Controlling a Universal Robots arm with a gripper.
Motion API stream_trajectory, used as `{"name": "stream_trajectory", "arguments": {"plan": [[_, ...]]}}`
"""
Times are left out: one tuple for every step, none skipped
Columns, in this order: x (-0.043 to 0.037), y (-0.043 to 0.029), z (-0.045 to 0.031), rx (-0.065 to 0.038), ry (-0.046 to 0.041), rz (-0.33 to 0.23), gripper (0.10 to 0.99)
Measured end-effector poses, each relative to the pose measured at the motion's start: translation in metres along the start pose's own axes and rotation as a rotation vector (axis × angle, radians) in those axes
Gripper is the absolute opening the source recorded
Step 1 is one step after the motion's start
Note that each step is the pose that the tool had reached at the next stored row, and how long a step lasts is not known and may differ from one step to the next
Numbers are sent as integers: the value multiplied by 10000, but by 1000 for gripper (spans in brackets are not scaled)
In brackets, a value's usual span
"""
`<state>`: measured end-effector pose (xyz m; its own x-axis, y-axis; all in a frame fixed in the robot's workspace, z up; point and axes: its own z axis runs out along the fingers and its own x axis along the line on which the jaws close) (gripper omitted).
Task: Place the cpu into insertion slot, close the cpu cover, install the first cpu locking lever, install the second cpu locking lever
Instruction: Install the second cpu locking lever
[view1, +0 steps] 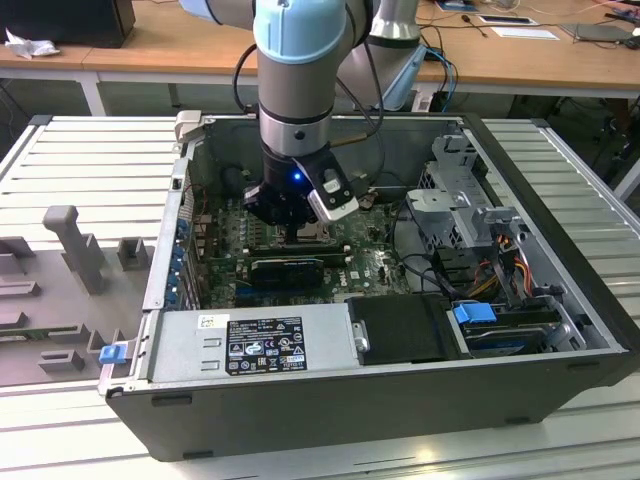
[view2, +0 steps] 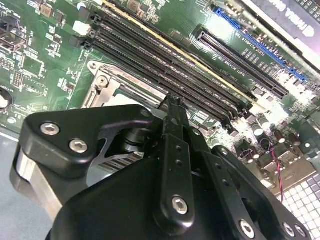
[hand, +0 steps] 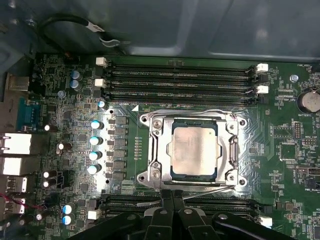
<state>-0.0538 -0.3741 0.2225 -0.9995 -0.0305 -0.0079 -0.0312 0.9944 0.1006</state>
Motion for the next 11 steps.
{"name": "stream_trajectory", "arguments": {"plan": [[0, 0, 1, -2, 0, 1, 106], [0, -1, 2, -3, 0, 1, 106], [0, -1, 3, -4, 0, 1, 106], [0, -1, 6, -9, 0, 1, 106], [1, -1, 8, -10, 0, 0, 106], [3, -1, 12, -12, 0, 0, 106], [3, -1, 14, -14, -1, 1, 106], [3, -2, 16, -14, 0, 0, 106], [4, -2, 19, -15, -1, 1, 106], [4, -2, 20, -14, -1, 1, 106], [4, -2, 21, -14, 1, 0, 106]]}}
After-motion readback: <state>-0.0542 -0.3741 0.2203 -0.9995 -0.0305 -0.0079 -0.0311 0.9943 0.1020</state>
